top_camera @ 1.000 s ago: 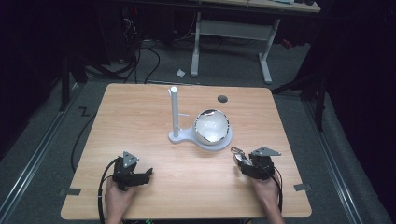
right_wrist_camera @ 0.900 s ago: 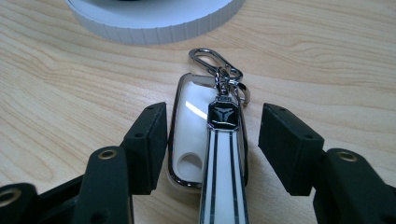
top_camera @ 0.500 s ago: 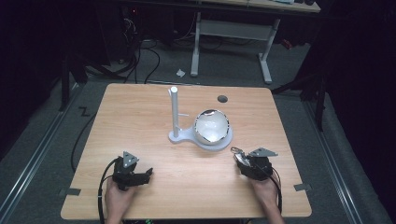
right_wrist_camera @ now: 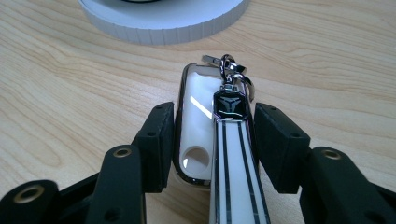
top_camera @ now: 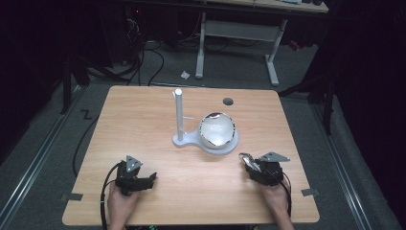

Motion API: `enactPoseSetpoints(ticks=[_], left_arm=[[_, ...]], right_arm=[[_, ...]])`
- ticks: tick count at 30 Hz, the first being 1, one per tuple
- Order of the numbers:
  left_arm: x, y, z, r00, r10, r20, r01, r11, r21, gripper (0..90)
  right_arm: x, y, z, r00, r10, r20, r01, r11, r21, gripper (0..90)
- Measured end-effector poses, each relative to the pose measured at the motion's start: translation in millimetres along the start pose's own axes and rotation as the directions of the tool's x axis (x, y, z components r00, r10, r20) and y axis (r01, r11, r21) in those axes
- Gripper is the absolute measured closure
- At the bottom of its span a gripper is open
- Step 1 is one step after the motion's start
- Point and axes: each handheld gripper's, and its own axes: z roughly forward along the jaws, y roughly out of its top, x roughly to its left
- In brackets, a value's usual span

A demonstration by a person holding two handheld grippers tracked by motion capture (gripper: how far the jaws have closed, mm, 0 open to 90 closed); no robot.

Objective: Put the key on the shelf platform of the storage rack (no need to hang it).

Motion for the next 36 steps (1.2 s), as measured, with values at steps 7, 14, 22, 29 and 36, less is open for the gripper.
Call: enactPoseSetpoints(ticks=[7, 14, 22, 29, 36], left_arm=[[0.0, 0.0, 0.0, 1.0, 0.0, 0.0, 0.0, 1.0, 0.0, 15.4], [0.1, 0.2, 0.2, 1.0, -0.002, 0.001, 0.002, 1.0, 0.001, 15.3], [0.8, 0.1, -0.1, 0.9999, -0.007, 0.008, 0.007, 1.0, 0.0, 15.3], [1.3, 0.1, -0.3, 0.9999, -0.009, 0.009, 0.009, 1.0, -0.002, 15.3], [0.7, 0.3, 0.1, 1.0, -0.003, 0.005, 0.002, 1.0, 0.001, 15.1]], right_arm=[[-1.9, 0.7, -8.5, 1.0, -0.002, -0.006, 0.001, 1.0, -0.016, 50.2], [2.3, 7.2, -18.2, 0.9995, -0.027, -0.016, 0.026, 0.999, -0.038, 50.3], [8.2, 13.1, -25.6, 0.9982, -0.048, -0.036, 0.045, 0.997, -0.063, 50.3], [13.9, 20.5, -31.7, 0.9961, -0.065, -0.059, 0.06, 0.995, -0.083, 50.3], [18.9, 27.5, -34.2, 0.9927, -0.081, -0.089, 0.073, 0.993, -0.095, 50.4]])
